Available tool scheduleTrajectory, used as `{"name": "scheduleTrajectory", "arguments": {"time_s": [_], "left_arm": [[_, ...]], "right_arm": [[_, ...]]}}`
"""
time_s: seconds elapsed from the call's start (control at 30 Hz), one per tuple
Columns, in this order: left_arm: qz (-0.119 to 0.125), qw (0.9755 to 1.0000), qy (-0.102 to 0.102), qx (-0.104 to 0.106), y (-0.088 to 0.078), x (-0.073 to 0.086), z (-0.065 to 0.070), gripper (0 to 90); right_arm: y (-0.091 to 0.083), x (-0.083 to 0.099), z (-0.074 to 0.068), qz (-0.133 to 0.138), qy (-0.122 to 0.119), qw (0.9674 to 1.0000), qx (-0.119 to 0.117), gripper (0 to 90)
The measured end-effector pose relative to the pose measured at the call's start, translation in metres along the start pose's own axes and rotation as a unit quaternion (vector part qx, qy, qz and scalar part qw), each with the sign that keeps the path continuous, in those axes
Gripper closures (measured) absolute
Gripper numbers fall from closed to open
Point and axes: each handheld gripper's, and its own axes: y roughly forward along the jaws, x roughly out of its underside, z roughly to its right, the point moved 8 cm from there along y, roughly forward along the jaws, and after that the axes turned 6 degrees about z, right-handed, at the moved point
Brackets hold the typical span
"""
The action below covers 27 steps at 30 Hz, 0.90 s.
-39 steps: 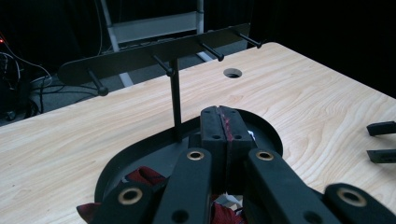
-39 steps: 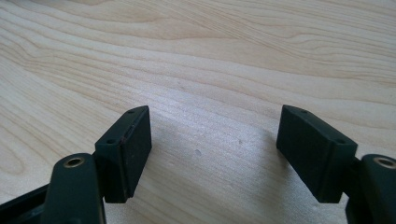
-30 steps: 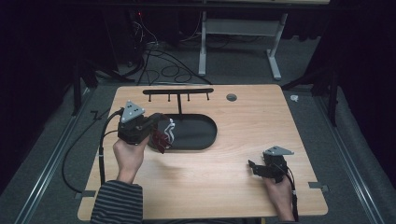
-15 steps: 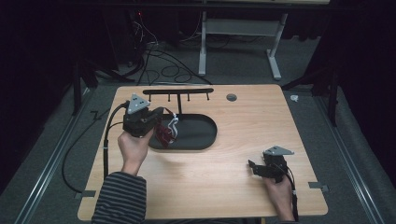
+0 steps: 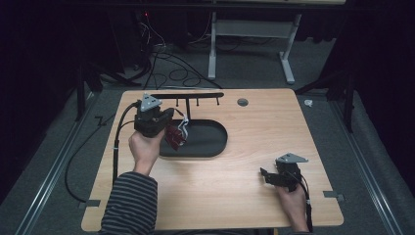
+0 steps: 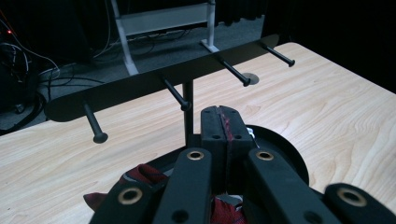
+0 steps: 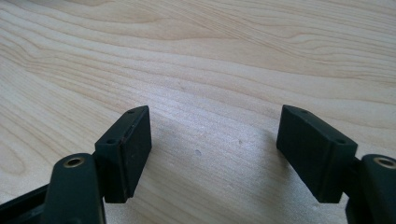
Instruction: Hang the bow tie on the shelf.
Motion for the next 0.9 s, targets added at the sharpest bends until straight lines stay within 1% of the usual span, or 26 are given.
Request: {"name": "scheduleTrajectory", "arguments": {"time_s": [0.17,0.4,0.57,0.67,0.77,0.9], "left_arm": [[-0.005,1.0000,-0.005,-0.003,0.007,-0.001,-0.002,89.9],[-0.007,0.9999,-0.002,-0.008,0.013,-0.003,-0.003,89.8],[-0.014,0.9998,0.000,-0.013,0.020,-0.005,-0.005,89.8],[-0.015,0.9998,0.001,-0.013,0.021,-0.006,-0.005,89.8],[-0.017,0.9997,0.005,-0.017,0.025,-0.008,-0.006,89.9],[-0.015,0.9997,0.001,-0.021,0.028,-0.010,-0.008,89.8]], "right_arm": [[0.000,0.000,0.000,-0.001,-0.002,1.0000,0.000,27.8],[0.000,0.000,0.000,0.000,0.000,1.0000,0.000,27.8],[0.000,0.000,0.000,0.000,0.000,1.0000,-0.001,27.8],[0.000,0.000,0.000,0.000,0.000,1.0000,-0.001,27.8],[0.000,0.000,0.000,0.001,0.000,1.0000,-0.002,27.8],[0.000,0.000,0.000,0.000,0.000,1.0000,-0.002,27.8]]}}
